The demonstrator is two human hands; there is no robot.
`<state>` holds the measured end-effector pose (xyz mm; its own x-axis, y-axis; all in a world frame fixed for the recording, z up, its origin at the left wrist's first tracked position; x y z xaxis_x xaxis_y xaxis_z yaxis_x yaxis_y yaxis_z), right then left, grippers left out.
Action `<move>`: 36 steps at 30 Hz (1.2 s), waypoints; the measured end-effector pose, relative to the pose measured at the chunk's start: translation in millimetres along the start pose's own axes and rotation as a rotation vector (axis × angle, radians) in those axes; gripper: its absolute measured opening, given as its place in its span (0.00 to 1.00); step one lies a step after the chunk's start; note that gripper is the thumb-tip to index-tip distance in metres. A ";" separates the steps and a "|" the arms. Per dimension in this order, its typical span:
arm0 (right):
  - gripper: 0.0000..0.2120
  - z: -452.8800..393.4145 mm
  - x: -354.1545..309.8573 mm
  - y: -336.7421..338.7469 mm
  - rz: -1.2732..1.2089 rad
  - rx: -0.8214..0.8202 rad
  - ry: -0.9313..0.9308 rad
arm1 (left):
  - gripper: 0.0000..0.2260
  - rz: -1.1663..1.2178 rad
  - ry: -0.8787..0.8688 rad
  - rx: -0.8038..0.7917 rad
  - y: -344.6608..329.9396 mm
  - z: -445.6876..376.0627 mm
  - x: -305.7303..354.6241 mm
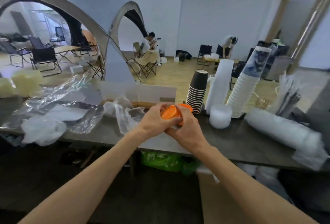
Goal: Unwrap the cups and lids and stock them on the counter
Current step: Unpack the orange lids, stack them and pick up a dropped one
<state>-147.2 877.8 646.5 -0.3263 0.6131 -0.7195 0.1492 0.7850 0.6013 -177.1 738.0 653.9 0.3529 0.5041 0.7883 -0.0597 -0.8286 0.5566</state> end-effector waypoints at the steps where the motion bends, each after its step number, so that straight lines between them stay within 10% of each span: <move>1: 0.39 -4.7 10.3 6.6 -0.015 0.002 -0.019 | 0.37 -0.053 -0.017 -0.003 -8.8 -12.7 0.6; 10: 0.37 -75.1 73.5 14.3 -0.233 -0.048 -0.271 | 0.36 -0.037 -0.075 0.008 -40.9 -104.7 -33.8; 14: 0.21 -97.7 87.3 3.5 -0.791 -0.319 -0.485 | 0.33 -0.004 -0.163 0.031 -41.0 -128.9 -35.2; 19: 0.28 -115.1 107.3 4.3 -1.291 -0.377 -0.694 | 0.33 -0.021 -0.277 -0.002 -38.4 -148.4 -37.3; 25: 0.41 -161.3 110.8 22.2 -1.169 -0.457 -0.695 | 0.38 -0.025 -0.413 0.017 -26.5 -171.0 -30.3; 31: 0.25 -193.1 106.9 45.1 -0.844 -0.362 -0.597 | 0.41 -0.078 -0.482 0.078 -29.5 -191.0 -41.5; 36: 0.19 -193.9 108.2 44.2 -0.234 -0.291 -0.434 | 0.50 -0.060 -0.173 -0.126 -60.5 -192.7 -96.8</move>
<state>-356.9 961.6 662.6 0.1025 0.4542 -0.8850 -0.1642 0.8852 0.4353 -387.5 786.2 594.4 0.5139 0.4934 0.7018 -0.1460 -0.7558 0.6383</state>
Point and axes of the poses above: each hand's wrist, its own z-axis away from the middle knuckle, its own y-axis out of the back of the hand, x = y × z, the point moved 3 cm from there along -z, towards the middle knuckle, and after that the axes turned 7 degrees about -y, right-handed, at the moved point
